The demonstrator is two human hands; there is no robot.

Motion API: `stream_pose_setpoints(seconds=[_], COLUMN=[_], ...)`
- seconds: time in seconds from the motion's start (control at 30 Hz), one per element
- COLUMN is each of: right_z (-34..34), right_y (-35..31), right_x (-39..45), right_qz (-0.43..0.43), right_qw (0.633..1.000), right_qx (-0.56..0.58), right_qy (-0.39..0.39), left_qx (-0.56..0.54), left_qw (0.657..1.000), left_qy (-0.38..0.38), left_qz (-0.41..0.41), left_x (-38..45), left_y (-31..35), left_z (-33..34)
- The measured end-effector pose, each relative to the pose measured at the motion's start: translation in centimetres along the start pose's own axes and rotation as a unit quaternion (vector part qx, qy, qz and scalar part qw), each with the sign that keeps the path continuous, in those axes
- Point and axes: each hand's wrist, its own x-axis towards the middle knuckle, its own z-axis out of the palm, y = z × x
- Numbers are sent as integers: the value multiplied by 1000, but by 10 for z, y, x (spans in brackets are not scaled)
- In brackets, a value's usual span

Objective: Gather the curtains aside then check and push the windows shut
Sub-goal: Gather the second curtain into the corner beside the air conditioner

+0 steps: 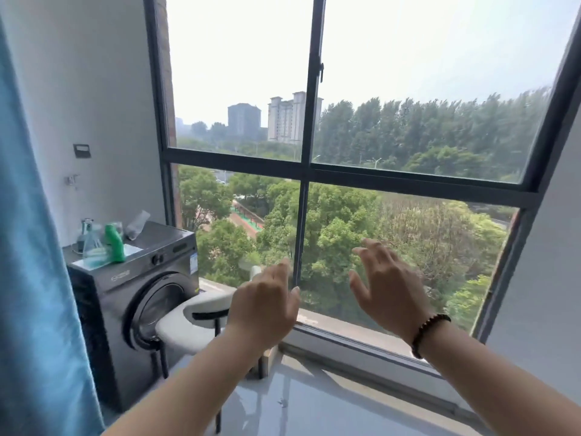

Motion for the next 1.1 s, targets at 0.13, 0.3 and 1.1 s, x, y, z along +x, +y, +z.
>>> stream_pose_setpoints(seconds=[0.13, 0.3, 1.1], right_z=[31, 68, 186], right_y=[-75, -169, -465], right_x=[39, 82, 213], right_qz=[-33, -61, -233], right_qw=[997, 988, 905], right_qx=[66, 140, 353], right_qy=[-5, -11, -56], left_qx=[31, 91, 213], left_qw=[999, 993, 921], left_qy=[6, 19, 10], left_qz=[-28, -70, -327], left_x=[-12, -33, -119], left_y=[-69, -155, -398], left_z=[-25, -59, -151])
